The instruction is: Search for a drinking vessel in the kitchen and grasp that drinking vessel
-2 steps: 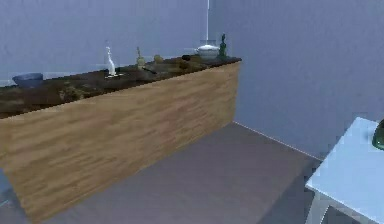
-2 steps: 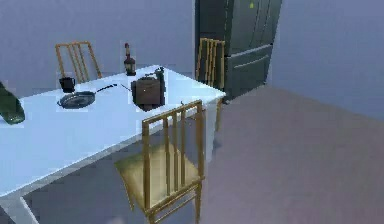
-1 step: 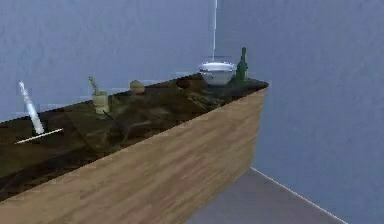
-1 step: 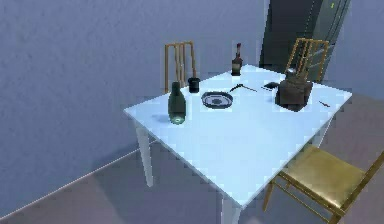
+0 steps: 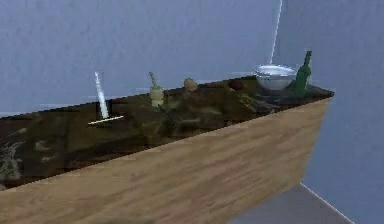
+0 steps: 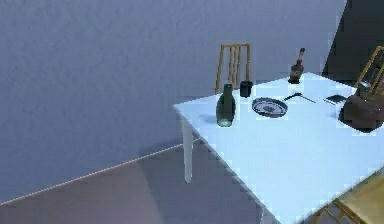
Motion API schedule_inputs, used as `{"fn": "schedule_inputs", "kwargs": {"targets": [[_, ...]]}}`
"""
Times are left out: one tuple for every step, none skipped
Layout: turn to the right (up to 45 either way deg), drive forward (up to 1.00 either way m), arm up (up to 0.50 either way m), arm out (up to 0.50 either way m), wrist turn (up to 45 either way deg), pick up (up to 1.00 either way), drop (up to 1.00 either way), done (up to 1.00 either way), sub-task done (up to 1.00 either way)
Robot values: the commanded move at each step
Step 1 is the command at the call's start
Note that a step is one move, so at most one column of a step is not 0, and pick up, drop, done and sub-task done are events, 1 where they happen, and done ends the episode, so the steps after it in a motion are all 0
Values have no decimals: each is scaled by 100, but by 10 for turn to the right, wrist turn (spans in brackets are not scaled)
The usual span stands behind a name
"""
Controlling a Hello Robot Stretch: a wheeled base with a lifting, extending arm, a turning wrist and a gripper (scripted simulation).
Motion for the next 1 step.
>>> {"fn": "schedule_inputs", "kwargs": {"targets": [[0, 15, 0, 0, 0, 0, 0, 0, 0]]}}
